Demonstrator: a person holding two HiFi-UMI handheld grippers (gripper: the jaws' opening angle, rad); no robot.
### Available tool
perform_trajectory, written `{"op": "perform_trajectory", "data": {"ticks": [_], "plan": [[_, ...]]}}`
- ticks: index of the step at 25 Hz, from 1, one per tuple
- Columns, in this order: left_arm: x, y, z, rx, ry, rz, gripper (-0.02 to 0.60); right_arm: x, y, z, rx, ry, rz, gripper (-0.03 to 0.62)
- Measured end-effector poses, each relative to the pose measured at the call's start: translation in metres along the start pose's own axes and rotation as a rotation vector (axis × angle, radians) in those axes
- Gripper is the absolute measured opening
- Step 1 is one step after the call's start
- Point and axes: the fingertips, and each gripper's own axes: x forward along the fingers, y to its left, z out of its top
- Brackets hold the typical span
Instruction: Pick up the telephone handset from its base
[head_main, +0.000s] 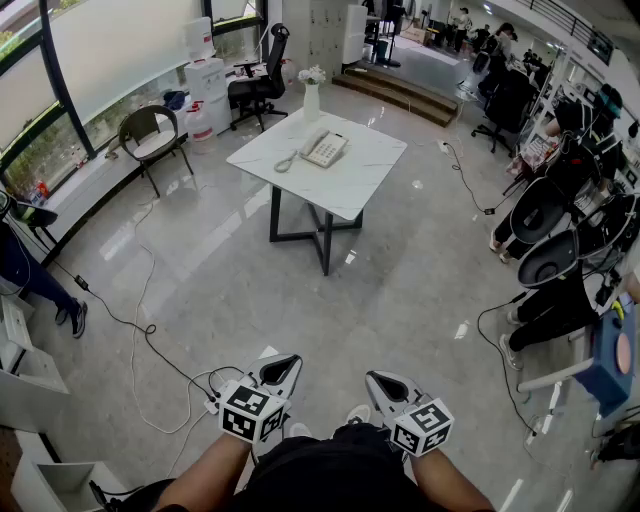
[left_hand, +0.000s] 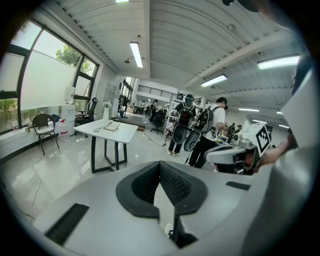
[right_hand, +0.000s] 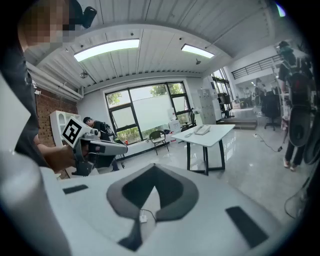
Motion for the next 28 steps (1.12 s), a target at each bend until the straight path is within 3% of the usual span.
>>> {"op": "perform_trajectory", "data": {"ticks": [28], "plan": [[-0.002, 0.008, -0.013, -0.019, 0.01, -0.028, 0.003, 0.014, 0.019, -0.005, 0.005, 0.022, 0.025, 0.002]]}}
